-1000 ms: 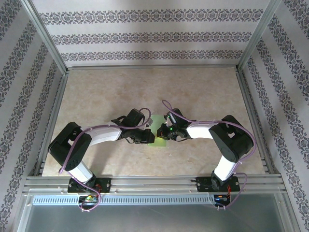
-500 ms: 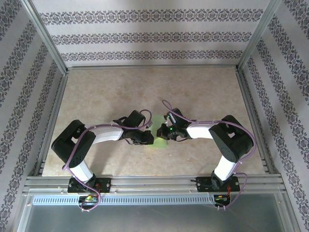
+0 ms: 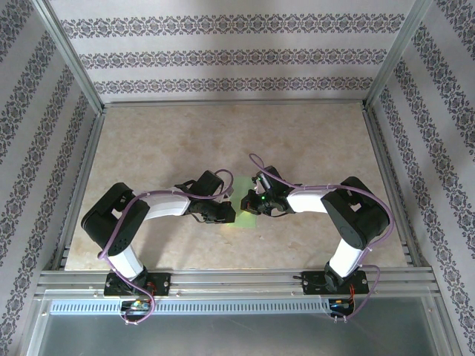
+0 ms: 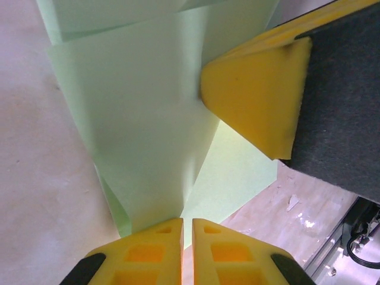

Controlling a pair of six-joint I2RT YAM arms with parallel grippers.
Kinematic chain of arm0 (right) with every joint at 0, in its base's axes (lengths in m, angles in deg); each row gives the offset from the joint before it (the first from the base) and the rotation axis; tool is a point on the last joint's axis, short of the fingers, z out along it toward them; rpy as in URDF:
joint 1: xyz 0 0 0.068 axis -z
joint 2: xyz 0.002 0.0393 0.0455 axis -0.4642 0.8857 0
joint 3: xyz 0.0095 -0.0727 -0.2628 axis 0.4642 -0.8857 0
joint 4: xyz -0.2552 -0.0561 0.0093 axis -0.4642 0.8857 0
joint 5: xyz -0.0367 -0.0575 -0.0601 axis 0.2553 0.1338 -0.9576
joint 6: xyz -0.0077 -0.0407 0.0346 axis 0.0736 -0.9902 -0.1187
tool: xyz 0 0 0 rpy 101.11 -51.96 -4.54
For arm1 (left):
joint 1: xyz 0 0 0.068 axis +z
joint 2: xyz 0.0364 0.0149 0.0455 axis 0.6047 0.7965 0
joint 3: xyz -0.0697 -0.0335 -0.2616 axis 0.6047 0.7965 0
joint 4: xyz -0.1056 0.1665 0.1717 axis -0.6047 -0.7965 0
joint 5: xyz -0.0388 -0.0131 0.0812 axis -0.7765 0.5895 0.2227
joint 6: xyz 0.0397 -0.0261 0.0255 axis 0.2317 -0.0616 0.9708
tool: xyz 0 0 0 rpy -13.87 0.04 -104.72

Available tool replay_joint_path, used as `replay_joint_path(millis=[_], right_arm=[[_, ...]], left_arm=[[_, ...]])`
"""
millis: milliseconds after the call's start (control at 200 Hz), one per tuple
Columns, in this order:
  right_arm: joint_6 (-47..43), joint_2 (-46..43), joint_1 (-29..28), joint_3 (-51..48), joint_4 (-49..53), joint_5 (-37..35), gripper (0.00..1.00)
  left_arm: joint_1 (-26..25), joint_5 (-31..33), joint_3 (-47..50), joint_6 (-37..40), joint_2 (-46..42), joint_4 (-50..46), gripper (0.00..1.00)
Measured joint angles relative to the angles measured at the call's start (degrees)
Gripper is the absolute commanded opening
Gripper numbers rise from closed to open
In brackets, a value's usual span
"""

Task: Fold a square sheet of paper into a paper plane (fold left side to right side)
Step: Fold the triangle a second time at the center of the table.

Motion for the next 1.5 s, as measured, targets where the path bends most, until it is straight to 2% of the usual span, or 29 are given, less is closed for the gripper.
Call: replay_joint_path(millis=[620, 1104, 1499], right_arm=[[-0.2, 0.0, 0.0, 0.0, 0.0, 0.1, 0.00], [-1.3, -3.7, 0.0, 0.1, 2.2, 0.7, 0.00], [-1.3, -2.7, -3.6, -1.2, 0.6, 0.3, 0.00]], left_arm=[[0.0, 0.4, 0.5, 0.9, 0.7, 0.2, 0.12], [0.0, 0.0, 1.2, 0.9, 0.7, 1.4, 0.04], [0.0, -0.6, 1.2, 0.9, 1.1, 2.0, 0.04]])
